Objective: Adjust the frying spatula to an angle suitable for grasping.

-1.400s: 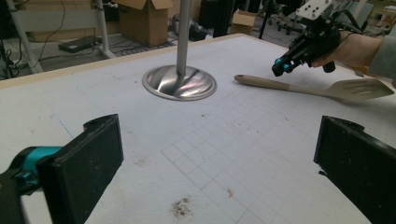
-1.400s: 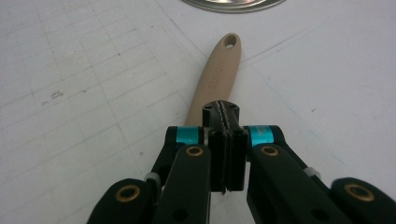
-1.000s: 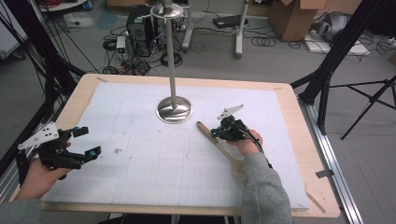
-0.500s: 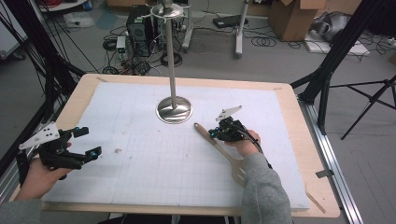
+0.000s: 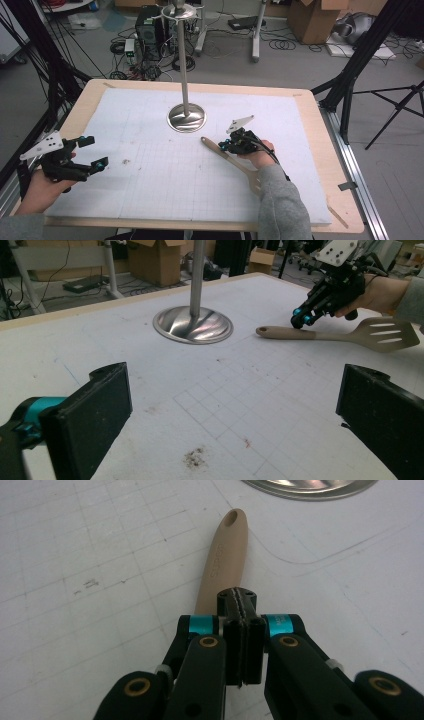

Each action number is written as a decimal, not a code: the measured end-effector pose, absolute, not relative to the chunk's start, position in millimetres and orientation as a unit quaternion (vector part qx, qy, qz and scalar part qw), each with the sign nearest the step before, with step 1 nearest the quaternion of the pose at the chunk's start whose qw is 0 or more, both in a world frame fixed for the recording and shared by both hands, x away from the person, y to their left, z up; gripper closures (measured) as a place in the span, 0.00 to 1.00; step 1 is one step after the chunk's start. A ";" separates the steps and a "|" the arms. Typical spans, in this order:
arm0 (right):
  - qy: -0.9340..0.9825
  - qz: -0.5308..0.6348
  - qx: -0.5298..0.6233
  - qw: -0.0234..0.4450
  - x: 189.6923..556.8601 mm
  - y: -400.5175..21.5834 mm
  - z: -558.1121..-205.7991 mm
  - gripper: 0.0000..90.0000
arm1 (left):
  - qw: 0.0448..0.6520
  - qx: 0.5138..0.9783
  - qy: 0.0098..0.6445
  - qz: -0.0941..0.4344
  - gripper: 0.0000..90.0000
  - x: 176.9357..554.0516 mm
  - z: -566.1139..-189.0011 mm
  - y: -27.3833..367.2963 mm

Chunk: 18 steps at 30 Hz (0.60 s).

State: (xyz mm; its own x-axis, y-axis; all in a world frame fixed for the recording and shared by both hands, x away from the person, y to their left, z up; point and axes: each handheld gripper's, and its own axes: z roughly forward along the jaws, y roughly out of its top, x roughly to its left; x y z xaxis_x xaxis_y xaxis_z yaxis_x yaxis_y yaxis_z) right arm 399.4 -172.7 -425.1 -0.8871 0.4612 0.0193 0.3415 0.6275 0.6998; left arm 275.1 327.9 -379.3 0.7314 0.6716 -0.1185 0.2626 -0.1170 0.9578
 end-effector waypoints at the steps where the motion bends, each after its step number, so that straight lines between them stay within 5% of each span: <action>1: 0.899 0.370 0.220 0.081 399.4 -172.2 -425.3 1.00 | 0.581 0.727 0.321 0.176 0.02 275.2 -379.2 327.8; 18: 0.902 0.378 0.195 0.073 394.5 -164.9 -421.4 1.00 | 0.581 0.727 0.320 0.176 0.02 275.7 -379.1 327.6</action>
State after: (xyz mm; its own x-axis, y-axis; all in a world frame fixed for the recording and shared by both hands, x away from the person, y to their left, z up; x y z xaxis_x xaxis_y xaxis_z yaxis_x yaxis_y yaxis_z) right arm 394.5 -164.9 -421.4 -0.9130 0.4075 0.0166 0.2974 0.6374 0.7108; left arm 275.7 327.6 -379.1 0.7335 0.6695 -0.1170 0.2613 -0.1190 0.9579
